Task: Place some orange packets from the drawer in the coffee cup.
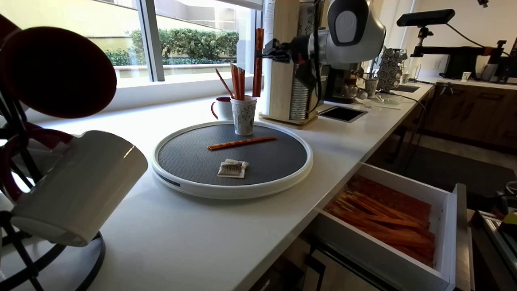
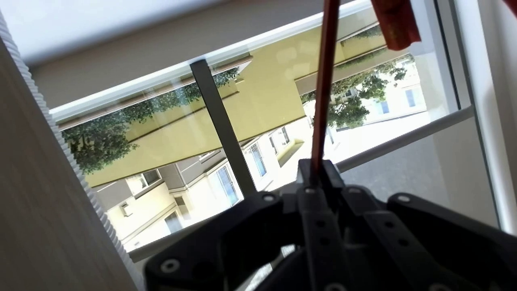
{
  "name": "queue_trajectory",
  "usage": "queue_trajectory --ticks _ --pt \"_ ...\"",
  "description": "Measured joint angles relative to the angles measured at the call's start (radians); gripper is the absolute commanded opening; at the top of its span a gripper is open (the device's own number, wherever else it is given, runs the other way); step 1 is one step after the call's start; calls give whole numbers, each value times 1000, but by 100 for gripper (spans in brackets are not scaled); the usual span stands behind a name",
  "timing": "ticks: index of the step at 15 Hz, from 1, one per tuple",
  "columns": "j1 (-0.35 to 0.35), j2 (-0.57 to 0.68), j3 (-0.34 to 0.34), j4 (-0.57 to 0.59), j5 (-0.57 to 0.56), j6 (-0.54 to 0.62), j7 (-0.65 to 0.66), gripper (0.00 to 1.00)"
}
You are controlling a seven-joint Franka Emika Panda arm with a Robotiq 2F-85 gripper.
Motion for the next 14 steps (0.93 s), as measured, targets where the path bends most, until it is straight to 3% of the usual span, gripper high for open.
queue_trajectory --ticks 14 --pt "-33 2 0 10 0 -11 48 2"
